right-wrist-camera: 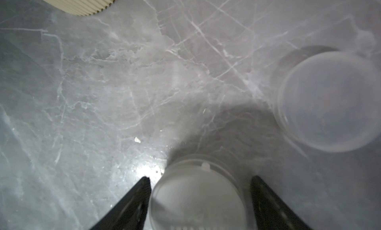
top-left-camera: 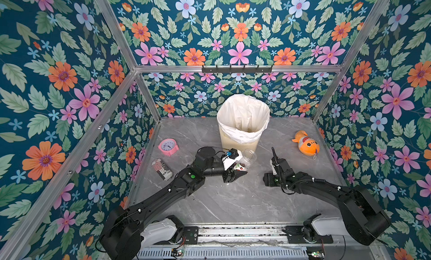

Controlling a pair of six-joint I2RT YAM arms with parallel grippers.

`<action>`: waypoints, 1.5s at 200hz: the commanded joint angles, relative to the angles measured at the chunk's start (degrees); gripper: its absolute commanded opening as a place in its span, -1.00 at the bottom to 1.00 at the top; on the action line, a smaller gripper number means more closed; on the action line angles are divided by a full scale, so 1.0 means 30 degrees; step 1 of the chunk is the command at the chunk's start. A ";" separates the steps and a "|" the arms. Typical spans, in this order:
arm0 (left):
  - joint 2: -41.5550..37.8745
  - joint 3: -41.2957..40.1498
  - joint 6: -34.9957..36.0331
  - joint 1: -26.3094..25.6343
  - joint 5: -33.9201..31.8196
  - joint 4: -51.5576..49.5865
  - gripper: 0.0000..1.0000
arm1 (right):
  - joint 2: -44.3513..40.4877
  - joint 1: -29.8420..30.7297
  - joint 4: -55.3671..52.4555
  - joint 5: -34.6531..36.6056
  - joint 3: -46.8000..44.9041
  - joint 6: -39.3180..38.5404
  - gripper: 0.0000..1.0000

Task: Empty the moldy dried flower tea in the jars
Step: Place the lid at the center of the board, then pour the moldy dried flower tea into the trash bin.

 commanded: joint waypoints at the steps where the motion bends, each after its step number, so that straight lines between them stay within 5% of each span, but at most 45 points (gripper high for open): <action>1: -0.0089 0.0262 -0.0226 0.0038 0.0112 0.0820 0.19 | 0.0031 0.0008 -0.0098 0.0288 0.0291 0.0146 0.67; 51: 0.0381 0.1026 -0.0854 0.0038 -0.0278 0.0557 0.19 | -0.2106 -0.0011 -0.1952 -0.0274 0.1229 -0.0542 0.77; 157: 0.1748 0.4153 -0.4095 0.0029 -0.0458 0.1599 0.21 | -0.8227 -0.2041 -0.4504 -0.7690 0.4990 -0.3002 0.77; 236: 0.4378 0.7997 -0.7188 0.0017 -0.2458 0.2849 0.21 | -0.7725 -0.2833 0.0161 -1.4261 0.6262 -0.2435 0.80; 300: 0.5362 0.8978 -1.0123 0.0031 -0.1532 0.5528 0.23 | -0.5802 -0.2829 0.2487 -1.7417 0.7980 -0.3311 0.83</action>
